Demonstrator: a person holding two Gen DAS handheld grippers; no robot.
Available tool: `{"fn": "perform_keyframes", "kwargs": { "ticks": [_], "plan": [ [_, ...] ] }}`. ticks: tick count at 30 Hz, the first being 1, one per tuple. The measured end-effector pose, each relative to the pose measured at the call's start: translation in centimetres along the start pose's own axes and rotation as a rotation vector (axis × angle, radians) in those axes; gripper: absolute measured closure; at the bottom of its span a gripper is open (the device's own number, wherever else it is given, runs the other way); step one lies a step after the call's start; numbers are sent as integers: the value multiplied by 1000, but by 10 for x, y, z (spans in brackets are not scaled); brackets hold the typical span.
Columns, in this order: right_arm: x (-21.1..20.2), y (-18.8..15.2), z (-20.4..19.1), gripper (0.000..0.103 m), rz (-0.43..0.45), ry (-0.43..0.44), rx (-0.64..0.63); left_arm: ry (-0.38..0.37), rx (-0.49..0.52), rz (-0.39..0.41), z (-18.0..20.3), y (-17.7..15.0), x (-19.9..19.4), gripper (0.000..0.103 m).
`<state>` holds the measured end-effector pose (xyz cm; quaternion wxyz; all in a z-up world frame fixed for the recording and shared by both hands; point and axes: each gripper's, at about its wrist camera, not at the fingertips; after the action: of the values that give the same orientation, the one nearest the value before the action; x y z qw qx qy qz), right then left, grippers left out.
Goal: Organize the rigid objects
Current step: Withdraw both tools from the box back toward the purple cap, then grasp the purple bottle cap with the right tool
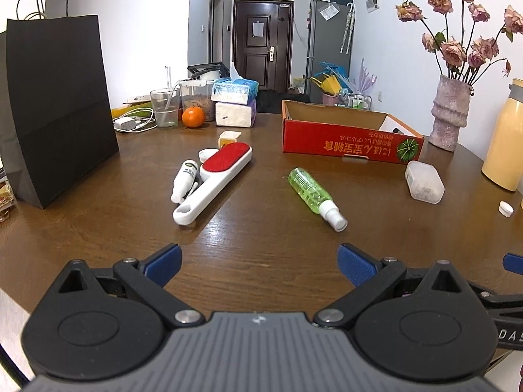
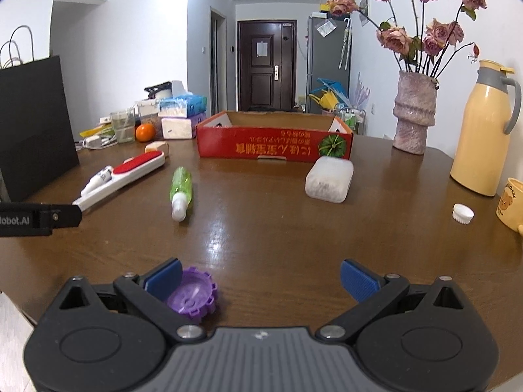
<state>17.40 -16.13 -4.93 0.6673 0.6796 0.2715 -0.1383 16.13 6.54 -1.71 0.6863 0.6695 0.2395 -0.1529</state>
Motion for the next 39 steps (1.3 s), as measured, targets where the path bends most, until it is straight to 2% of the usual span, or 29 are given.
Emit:
{"fn": "perform_keyframes", "kwargs": {
  "ticks": [11, 14, 18, 20, 22, 24, 39],
  "plan": [
    [8, -12, -22, 0, -26, 52, -42, 9, -2, -17, -9, -11, 2, 0],
    [17, -15, -29, 3, -43, 54, -52, 9, -5, -19, -12, -12, 3, 0],
    [28, -19, -36, 13, -68, 73, -60, 8, -10, -23, -15, -13, 4, 0],
    [32, -21, -40, 23, -73, 82, -68, 6, -12, -25, -16, -14, 6, 0],
    [37, -23, -43, 41, -84, 91, -71, 4, -16, -27, -18, -15, 7, 0],
    [38, -23, -42, 50, -71, 111, -62, 1, -21, -30, -20, -15, 9, 0],
    [43, -7, -33, 50, -21, 71, -24, -8, -55, -41, -42, -11, 26, 0]
  ]
}}
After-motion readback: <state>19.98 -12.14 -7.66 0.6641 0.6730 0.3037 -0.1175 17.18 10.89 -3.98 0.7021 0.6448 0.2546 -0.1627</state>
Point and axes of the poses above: each gripper's, at about its wrist camera, not at the fingertips, and x roughly the way its jaws point, z to its right, y to its top, and after that the axes turned 2 degrees about x, right-handed
